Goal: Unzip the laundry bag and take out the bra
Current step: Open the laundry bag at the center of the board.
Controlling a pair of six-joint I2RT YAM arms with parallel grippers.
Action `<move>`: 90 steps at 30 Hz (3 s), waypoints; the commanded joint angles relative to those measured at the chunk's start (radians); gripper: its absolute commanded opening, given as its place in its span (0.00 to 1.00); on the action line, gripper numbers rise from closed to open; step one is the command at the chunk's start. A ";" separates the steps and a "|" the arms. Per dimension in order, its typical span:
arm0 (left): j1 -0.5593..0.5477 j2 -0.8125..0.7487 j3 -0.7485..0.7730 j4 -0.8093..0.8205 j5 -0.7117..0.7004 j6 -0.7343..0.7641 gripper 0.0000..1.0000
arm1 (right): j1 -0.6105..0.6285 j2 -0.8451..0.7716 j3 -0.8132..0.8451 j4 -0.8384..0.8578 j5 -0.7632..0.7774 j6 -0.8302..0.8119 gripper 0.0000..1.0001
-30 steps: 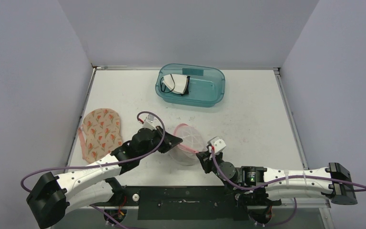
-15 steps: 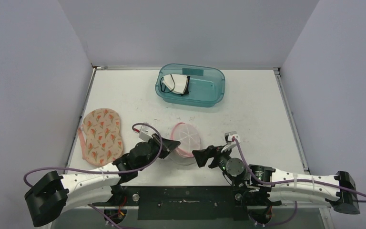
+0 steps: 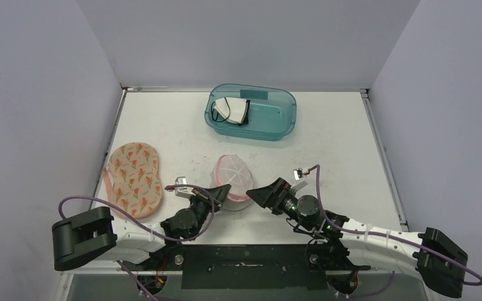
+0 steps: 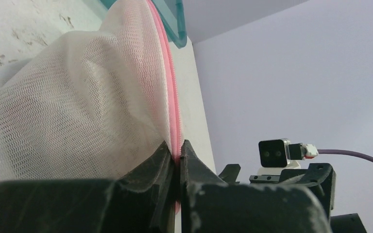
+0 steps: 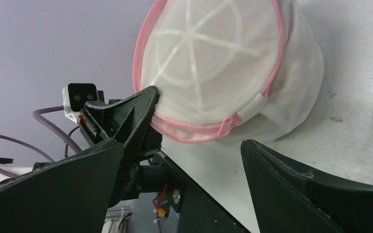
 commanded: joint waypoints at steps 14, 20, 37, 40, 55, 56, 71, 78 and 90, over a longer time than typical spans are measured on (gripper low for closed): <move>-0.071 0.309 0.039 0.578 -0.153 0.216 0.00 | -0.073 0.299 0.011 0.348 -0.116 0.238 0.93; -0.098 0.298 0.033 0.565 -0.179 0.238 0.00 | -0.096 0.421 0.018 0.446 -0.130 0.283 0.88; -0.119 0.341 0.031 0.576 -0.198 0.251 0.11 | -0.125 0.517 0.036 0.575 -0.166 0.244 0.07; -0.119 0.294 0.000 0.556 -0.198 0.264 0.42 | -0.143 0.436 0.044 0.448 -0.196 0.138 0.05; -0.101 -0.640 0.372 -1.236 -0.171 0.268 0.96 | -0.315 0.238 0.536 -0.505 -0.394 -0.799 0.05; -0.100 -0.651 0.396 -1.265 -0.171 0.291 0.96 | -0.313 0.245 0.549 -0.498 -0.415 -0.812 0.05; -0.087 -0.739 0.491 -1.308 -0.234 0.461 0.96 | -0.079 0.369 0.870 -0.558 -0.524 -0.964 0.05; -0.086 -0.838 0.386 -1.354 -0.252 0.422 0.97 | -0.110 0.281 0.577 -0.491 -0.383 -0.979 0.05; -0.019 -0.735 0.228 -1.235 -0.012 0.330 0.98 | -0.087 0.133 0.304 -0.330 -0.312 -0.937 0.05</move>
